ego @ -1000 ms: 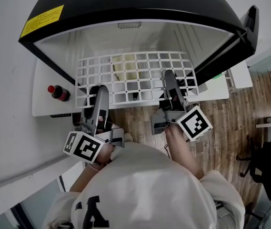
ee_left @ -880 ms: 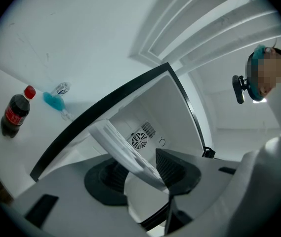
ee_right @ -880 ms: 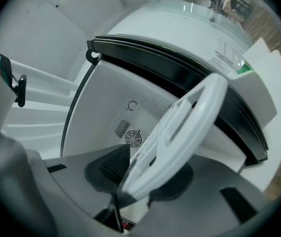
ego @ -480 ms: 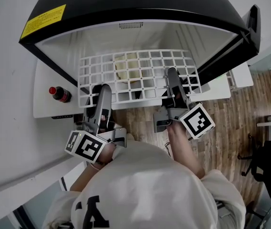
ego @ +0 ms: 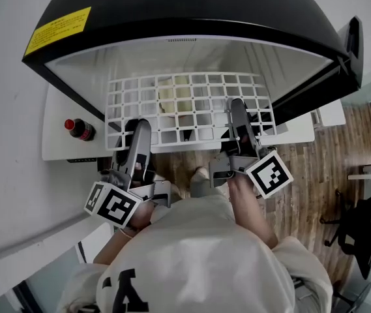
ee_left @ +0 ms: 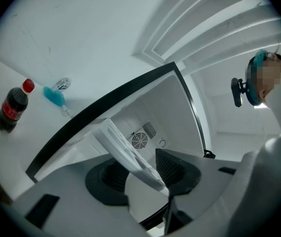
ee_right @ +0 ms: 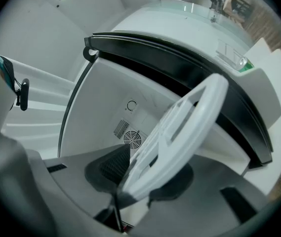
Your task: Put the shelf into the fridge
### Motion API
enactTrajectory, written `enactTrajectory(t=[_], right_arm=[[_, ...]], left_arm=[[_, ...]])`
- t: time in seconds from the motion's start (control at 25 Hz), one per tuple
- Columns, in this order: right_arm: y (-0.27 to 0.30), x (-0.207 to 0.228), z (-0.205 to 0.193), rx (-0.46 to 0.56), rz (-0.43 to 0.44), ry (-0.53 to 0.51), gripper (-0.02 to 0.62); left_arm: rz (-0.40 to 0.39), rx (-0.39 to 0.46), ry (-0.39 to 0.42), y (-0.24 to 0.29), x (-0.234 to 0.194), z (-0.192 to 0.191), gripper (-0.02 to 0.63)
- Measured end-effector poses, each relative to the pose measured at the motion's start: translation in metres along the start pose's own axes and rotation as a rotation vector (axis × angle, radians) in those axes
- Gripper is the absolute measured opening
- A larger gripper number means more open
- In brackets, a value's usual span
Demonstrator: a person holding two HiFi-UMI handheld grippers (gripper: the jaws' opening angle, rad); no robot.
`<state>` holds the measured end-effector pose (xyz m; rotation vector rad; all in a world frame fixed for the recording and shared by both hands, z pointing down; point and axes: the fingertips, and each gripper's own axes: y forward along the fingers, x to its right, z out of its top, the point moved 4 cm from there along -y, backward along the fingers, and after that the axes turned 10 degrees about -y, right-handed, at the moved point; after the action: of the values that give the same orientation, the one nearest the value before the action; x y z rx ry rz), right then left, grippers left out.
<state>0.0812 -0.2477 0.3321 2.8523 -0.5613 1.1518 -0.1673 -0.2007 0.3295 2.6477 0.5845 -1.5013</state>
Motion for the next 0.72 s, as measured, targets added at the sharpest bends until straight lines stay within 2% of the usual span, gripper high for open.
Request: enactTrajectory(t=[0.2, 0.72], right_arm=[[0.006, 0.004, 0.002, -0.006, 0.002, 0.016, 0.137], [0.014, 0.005, 0.002, -0.001, 0.014, 0.022, 0.133]], left_arm=[[0.001, 0.002, -0.022, 0.006, 0.0, 0.002, 0.161], [0.015, 0.019, 0.005, 0.012, -0.004, 0.004, 0.161]])
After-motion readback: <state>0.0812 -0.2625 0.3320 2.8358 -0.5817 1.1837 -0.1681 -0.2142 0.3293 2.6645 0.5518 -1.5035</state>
